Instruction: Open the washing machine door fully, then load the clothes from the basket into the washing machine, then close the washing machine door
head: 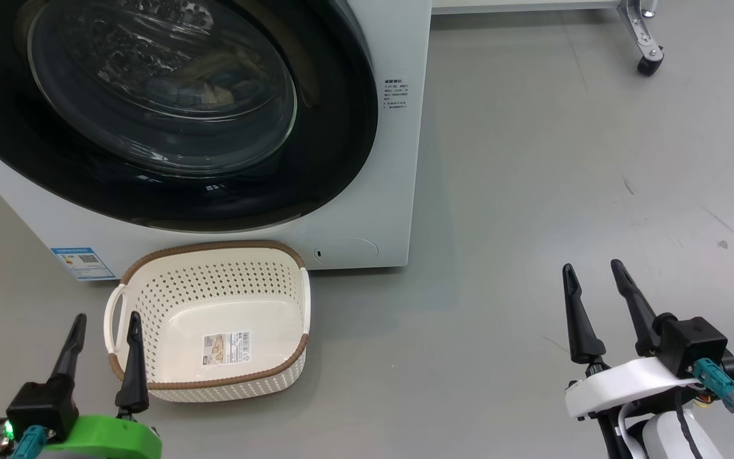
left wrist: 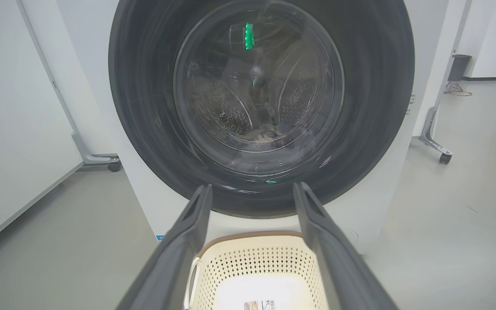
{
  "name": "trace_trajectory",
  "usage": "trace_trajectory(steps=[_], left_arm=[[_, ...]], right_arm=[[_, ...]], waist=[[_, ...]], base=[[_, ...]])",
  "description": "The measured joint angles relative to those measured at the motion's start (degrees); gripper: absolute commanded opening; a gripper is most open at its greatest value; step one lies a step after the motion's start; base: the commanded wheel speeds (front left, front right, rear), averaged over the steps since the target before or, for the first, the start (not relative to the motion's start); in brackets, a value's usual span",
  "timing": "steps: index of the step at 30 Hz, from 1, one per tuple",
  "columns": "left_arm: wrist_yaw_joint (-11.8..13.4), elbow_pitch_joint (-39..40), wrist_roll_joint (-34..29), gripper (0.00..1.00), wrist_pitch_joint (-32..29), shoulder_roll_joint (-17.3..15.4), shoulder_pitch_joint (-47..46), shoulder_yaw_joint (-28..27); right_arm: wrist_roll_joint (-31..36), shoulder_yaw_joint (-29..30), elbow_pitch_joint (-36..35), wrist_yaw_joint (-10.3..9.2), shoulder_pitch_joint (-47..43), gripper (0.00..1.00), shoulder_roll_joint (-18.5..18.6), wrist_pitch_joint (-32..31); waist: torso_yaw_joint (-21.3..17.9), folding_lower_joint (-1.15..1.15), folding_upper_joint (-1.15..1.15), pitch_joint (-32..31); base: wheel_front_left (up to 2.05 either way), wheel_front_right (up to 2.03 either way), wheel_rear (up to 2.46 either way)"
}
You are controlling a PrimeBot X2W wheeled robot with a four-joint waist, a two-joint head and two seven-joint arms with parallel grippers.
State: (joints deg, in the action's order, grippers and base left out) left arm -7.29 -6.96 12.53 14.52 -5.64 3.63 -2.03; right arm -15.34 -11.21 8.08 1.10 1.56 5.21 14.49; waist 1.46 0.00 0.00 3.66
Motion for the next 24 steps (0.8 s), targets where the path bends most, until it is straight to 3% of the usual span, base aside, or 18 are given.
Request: trace_trajectory(steps=[1,11,24], left_arm=[[0.00,-0.04,0.01,0.00,0.00,0.04,0.02,0.13],[0.00,-3.58,2.31,0.00,-0.87,1.76,0.32,0.59],[0.00,-4.98,14.84,0.00,-3.97,2.05,-0.04,-0.02]], right_arm=[[0.13,0.02,0.00,0.01,-0.01,0.00,-0.01,0.00],[-2.29,-0.30,2.78,0.03,-1.96,0.00,-0.65,-0.11],[-14.24,1.60,2.42,0.86,-2.09,0.00,-1.01,-2.18]], waist=[[0.05,0.00,0.00,-0.05],[-0.03,0.00,0.00,-0.25],[-0.25,0.00,0.00,-0.72]], base=[[0.00,0.00,0.00],[0.00,0.00,0.00],[0.00,0.00,0.00]])
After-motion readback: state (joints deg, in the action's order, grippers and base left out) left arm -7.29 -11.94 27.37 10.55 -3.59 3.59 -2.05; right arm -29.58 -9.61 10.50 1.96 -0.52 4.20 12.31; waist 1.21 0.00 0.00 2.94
